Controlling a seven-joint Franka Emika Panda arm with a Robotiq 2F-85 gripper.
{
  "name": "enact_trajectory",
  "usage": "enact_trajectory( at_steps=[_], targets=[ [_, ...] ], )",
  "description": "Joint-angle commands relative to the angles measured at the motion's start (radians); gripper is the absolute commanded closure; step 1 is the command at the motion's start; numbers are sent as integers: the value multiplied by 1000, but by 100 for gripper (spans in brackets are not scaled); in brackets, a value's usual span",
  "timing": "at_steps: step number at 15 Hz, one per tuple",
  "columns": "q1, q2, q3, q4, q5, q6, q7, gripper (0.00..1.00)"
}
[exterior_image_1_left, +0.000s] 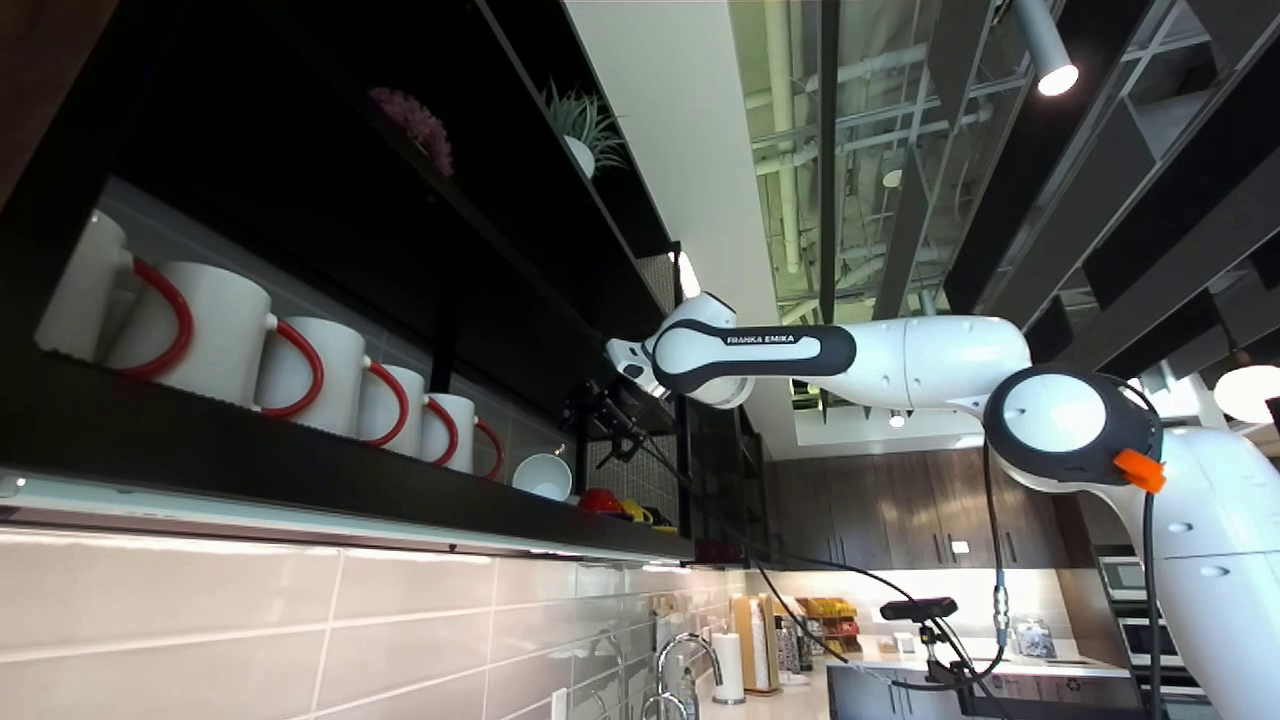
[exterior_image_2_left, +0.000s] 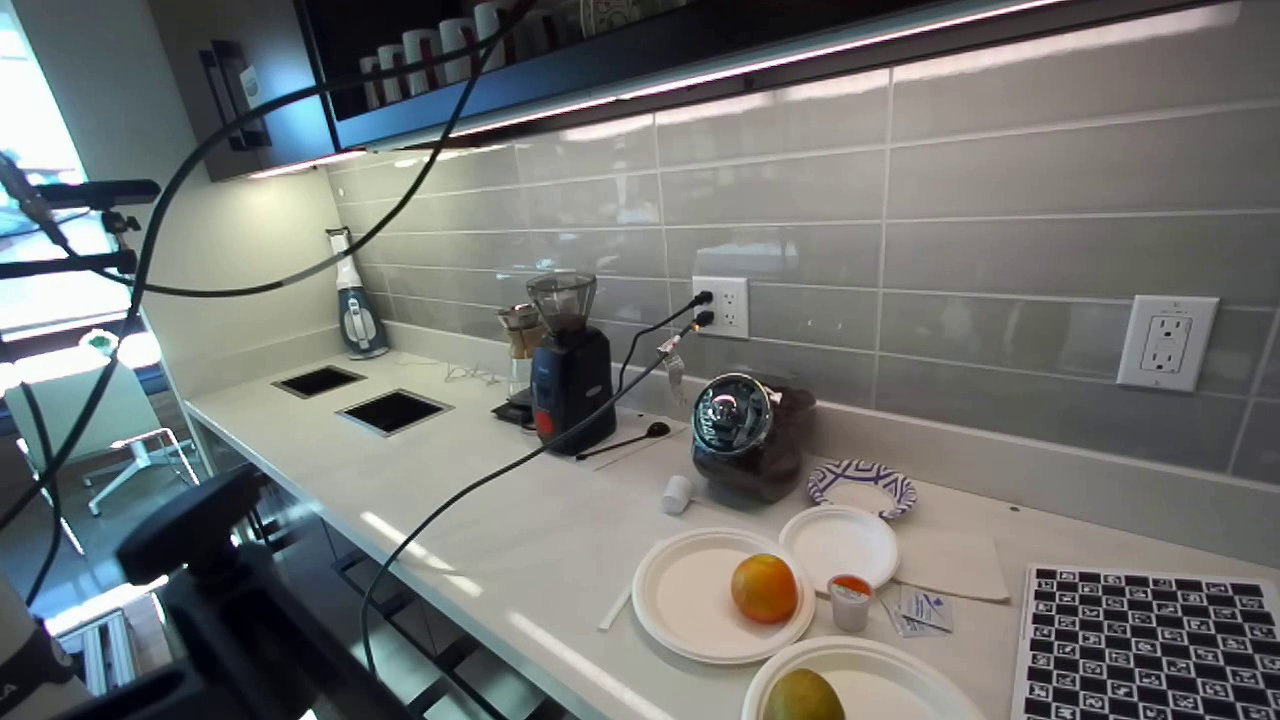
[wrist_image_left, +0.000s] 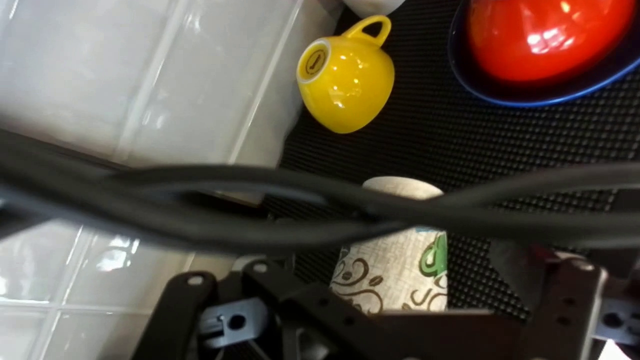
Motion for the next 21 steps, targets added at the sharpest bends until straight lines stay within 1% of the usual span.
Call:
enact_trajectory(
  at_steps=[1,4,5,11,17,21],
  targets=[
    [-41,80,25,118,114,-49,-84,0],
    [-62,107,30,153,146,-75,-104,0],
    [-50,113,12,155,156,-77,-110,0],
    [-65,159,17,201,192,-127,-141,0],
    [-77,171,14,229,225,-202,-175,0],
    [-76,177,2,218,194,-172,-127,0]
  ],
)
